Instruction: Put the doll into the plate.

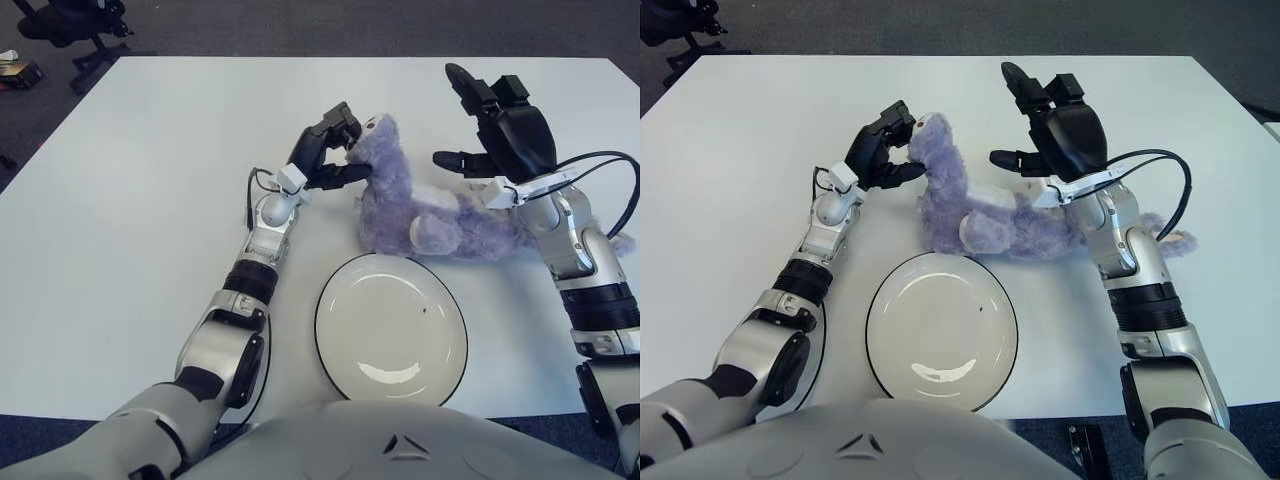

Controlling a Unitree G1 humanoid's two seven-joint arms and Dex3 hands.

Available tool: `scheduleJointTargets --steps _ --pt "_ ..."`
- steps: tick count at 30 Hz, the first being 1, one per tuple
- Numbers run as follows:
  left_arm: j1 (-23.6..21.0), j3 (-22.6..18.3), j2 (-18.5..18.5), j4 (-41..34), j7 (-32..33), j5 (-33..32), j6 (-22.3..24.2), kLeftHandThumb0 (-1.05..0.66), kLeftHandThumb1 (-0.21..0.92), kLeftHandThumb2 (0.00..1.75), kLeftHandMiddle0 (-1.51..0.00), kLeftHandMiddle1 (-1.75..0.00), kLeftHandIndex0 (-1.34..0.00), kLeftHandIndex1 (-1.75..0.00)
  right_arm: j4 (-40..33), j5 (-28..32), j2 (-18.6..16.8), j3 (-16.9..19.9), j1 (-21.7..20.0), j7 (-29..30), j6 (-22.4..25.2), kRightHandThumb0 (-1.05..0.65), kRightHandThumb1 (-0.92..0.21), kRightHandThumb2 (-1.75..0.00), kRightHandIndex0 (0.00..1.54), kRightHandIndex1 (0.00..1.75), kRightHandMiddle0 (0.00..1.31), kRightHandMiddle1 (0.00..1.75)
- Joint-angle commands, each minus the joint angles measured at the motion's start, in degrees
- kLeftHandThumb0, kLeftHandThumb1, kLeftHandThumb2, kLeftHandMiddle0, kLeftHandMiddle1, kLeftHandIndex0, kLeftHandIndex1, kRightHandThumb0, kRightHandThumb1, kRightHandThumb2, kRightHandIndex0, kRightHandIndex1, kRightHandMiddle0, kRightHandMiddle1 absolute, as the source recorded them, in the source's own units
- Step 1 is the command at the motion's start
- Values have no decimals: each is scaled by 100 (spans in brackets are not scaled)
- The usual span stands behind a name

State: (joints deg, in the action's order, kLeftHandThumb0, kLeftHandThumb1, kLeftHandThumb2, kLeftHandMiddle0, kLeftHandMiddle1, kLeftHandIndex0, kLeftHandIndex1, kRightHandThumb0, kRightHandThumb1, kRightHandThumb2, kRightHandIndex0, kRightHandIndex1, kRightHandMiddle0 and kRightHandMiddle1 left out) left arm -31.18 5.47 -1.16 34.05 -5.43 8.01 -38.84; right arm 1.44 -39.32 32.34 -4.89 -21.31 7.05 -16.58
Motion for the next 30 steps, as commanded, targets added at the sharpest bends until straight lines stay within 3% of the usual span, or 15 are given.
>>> scheduleJointTargets --steps 1,16,17,18,21,30 --pt "17 72 57 -39 270 305 -122 0 88 4 -78 -175 -65 -175 25 -22 24 79 85 59 64 -78 -92 -64 9 1 18 5" --pt "105 338 305 -217 890 1076 -425 -1 87 7 -79 -175 -65 -175 -67 37 -7 93 159 -70 333 -77 -92 -66 11 1 21 6" --pt "114 348 326 -248 932 1120 -446 -1 81 16 -80 -175 -66 -175 -62 39 -16 90 169 -71 345 -77 -92 -66 11 1 21 6" --pt "120 358 341 -269 966 1148 -458 -1 60 57 -83 -175 -68 -175 -60 41 -22 88 177 -70 354 -76 -92 -66 11 1 22 6" --pt "121 372 365 -292 1057 1206 -472 -1 43 89 -86 -175 -71 -175 -31 41 -33 77 197 -41 347 -76 -92 -67 11 1 22 6" --pt "3 359 557 -148 1669 1680 -639 2 35 104 -87 -175 -71 -175 180 46 -41 57 208 83 213 -77 -92 -68 11 0 24 6"
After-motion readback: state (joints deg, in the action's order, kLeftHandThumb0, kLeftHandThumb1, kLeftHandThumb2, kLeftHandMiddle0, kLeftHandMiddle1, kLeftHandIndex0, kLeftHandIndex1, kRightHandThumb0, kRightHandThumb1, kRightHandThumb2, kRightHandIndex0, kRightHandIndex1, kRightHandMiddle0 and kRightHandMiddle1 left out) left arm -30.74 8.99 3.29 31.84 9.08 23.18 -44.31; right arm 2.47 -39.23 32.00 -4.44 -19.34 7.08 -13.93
